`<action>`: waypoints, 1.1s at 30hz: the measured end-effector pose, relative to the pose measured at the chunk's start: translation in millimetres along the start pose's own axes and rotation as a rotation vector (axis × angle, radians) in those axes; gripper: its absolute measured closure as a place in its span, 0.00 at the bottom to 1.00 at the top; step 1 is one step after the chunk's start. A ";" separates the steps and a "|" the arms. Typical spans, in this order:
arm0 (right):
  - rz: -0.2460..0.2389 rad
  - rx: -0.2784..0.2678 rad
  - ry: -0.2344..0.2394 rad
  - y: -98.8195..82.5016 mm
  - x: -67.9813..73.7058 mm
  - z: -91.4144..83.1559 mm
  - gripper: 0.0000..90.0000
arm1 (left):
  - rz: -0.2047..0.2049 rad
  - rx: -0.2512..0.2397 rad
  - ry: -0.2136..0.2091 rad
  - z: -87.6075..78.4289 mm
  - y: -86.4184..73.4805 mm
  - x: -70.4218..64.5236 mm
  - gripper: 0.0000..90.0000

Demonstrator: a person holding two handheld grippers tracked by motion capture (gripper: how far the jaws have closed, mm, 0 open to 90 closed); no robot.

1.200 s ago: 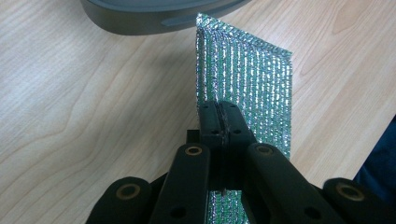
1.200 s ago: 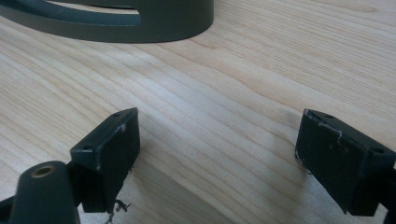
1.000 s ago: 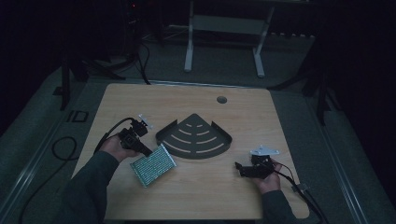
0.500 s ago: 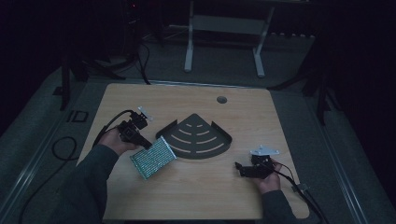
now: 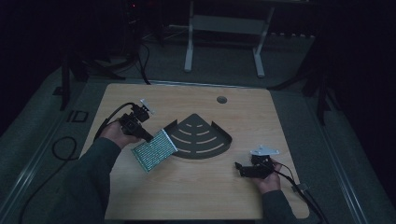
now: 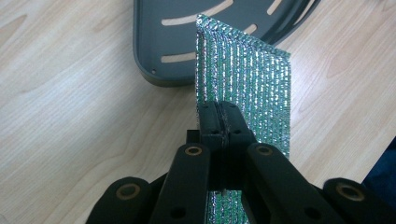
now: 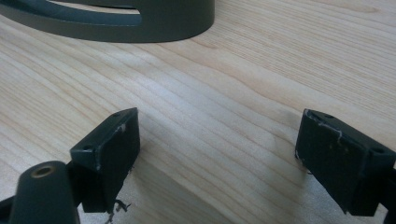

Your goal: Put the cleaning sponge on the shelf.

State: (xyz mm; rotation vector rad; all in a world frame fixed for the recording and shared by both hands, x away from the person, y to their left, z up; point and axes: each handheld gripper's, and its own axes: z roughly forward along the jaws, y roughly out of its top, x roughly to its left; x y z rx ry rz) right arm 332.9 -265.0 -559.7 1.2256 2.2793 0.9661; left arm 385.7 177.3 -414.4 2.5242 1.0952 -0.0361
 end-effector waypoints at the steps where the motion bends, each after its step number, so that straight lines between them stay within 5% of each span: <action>1: 0.000 0.000 0.000 0.0 0.0 0.0 0.15 | -0.001 0.000 0.001 -0.2 1.0 -0.2 1.00; 33: -0.002 0.000 0.003 0.1 -0.2 0.1 0.15 | 0.007 -0.018 0.041 -6.2 50.3 -0.8 1.00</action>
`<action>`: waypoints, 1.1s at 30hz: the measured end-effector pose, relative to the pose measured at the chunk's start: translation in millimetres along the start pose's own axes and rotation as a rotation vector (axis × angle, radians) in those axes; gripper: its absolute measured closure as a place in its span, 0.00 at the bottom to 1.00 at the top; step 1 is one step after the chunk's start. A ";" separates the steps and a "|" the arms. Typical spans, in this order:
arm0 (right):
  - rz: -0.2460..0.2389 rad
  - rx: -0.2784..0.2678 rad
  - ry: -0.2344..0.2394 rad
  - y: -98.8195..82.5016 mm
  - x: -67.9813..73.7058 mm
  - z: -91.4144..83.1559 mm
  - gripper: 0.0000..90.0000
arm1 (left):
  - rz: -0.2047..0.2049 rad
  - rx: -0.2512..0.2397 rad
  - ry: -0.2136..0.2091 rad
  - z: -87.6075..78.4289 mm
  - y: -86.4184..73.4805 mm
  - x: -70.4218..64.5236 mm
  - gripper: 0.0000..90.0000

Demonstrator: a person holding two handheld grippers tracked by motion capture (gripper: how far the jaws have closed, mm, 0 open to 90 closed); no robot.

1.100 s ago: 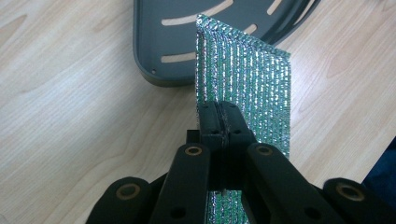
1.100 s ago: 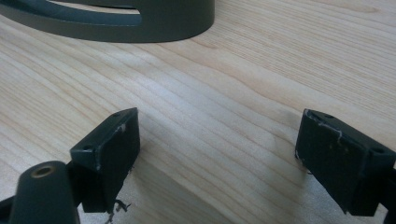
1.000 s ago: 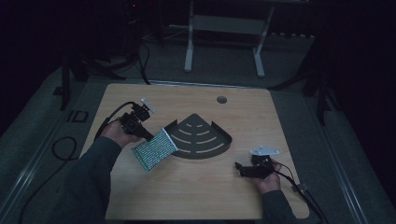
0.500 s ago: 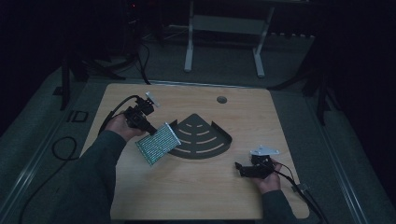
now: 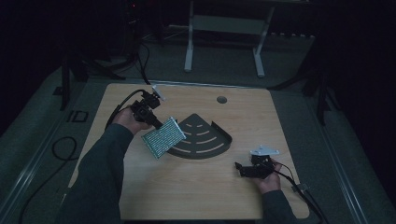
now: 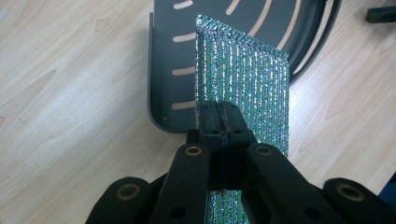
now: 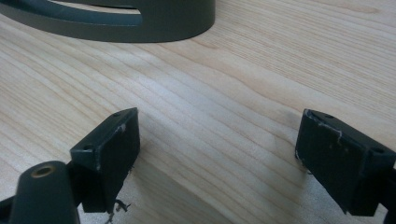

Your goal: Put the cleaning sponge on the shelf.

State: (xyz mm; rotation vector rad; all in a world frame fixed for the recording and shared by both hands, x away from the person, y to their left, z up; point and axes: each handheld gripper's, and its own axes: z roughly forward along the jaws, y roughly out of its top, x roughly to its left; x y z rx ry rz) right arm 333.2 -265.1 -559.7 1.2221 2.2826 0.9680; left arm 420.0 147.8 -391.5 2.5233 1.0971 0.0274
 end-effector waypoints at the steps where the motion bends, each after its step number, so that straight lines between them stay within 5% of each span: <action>1: 0.000 0.000 0.000 0.0 0.0 0.0 0.15 | -0.001 -0.003 -0.002 0.0 1.4 0.0 1.00; 19: -0.001 0.000 0.002 0.0 -0.1 0.0 0.15 | 0.009 -0.001 0.049 12.1 23.8 -5.1 1.00; 33: -0.002 0.001 0.002 0.0 -0.2 0.0 0.15 | -0.031 -0.009 0.060 26.5 33.5 3.0 1.00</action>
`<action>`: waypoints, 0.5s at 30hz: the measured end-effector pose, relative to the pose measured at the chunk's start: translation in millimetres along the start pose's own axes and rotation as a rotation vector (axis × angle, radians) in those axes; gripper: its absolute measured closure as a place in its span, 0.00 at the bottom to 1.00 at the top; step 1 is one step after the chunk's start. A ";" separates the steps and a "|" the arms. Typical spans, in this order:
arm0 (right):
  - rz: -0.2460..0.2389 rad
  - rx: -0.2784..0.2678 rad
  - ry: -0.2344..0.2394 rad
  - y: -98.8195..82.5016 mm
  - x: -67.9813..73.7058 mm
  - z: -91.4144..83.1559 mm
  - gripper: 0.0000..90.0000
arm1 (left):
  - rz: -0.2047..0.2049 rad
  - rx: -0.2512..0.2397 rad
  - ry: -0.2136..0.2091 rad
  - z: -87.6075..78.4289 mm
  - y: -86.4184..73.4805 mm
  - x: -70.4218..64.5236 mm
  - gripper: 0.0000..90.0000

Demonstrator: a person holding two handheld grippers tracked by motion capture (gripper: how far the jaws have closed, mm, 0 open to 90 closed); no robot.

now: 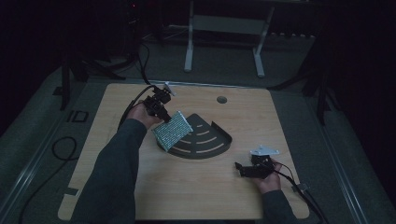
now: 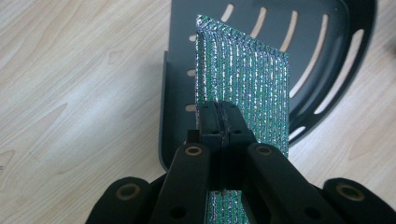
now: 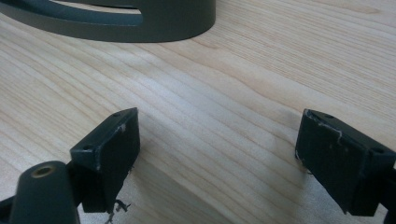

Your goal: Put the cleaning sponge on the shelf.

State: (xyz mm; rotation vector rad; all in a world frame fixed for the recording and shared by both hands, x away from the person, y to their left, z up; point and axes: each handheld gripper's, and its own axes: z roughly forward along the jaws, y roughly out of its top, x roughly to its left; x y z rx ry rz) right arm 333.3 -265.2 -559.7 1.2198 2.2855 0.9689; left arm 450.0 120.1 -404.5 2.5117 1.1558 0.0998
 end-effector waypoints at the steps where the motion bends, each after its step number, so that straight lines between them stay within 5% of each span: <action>1: 0.000 0.000 0.000 0.0 0.0 0.0 0.15 | 0.000 0.002 0.000 1.2 0.5 0.6 1.00; 15: -0.002 0.000 0.001 0.0 -0.2 0.0 0.15 | -0.028 -0.001 0.006 16.5 6.8 10.1 1.00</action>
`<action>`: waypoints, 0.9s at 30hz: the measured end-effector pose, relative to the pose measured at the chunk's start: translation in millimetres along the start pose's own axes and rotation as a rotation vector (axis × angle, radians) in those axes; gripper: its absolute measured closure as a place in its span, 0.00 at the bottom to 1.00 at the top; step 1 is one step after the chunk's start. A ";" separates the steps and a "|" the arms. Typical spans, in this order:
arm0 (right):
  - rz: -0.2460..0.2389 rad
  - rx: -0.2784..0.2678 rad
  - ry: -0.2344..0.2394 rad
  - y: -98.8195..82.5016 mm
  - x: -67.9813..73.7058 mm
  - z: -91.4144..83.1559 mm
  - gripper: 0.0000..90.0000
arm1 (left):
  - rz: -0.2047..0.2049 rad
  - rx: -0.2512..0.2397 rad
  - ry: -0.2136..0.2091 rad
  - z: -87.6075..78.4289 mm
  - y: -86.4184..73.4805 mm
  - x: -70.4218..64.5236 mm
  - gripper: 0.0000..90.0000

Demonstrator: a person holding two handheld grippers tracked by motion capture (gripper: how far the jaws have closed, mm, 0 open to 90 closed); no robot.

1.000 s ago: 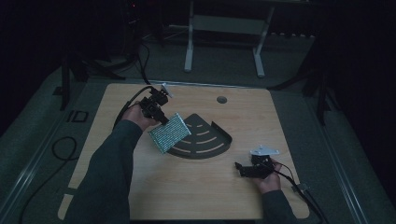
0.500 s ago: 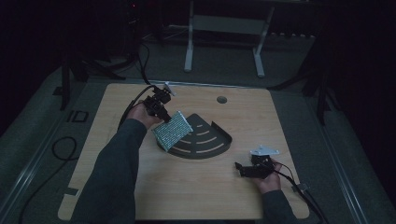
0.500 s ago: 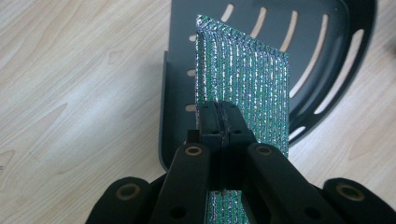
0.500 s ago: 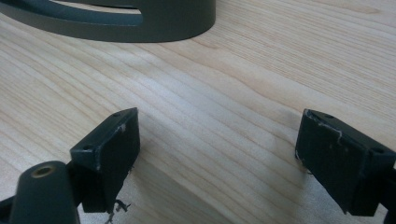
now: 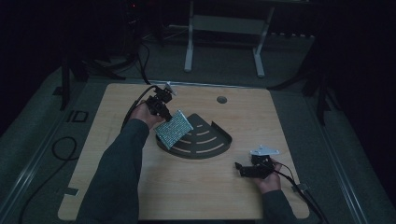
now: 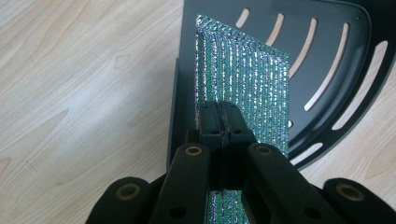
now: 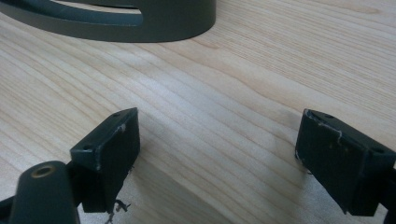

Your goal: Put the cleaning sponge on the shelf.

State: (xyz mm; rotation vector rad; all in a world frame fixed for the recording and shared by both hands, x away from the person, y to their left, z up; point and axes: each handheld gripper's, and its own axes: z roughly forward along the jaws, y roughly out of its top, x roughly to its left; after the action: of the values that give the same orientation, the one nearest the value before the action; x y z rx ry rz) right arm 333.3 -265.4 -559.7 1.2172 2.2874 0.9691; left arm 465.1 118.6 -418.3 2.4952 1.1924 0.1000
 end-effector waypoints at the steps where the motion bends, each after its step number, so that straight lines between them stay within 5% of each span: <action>1: 0.000 0.000 0.000 0.0 0.0 0.0 0.15 | -0.003 0.000 -0.001 1.1 0.5 0.4 1.00; 27: -0.001 0.000 0.002 0.0 -0.1 0.0 0.15 | -0.024 0.013 0.010 20.7 10.8 4.0 1.00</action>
State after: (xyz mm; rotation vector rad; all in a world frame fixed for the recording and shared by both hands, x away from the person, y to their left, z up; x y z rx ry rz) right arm 333.4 -265.5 -559.7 1.2155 2.2892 0.9702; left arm 480.3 109.2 -433.9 2.4936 1.2300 0.0994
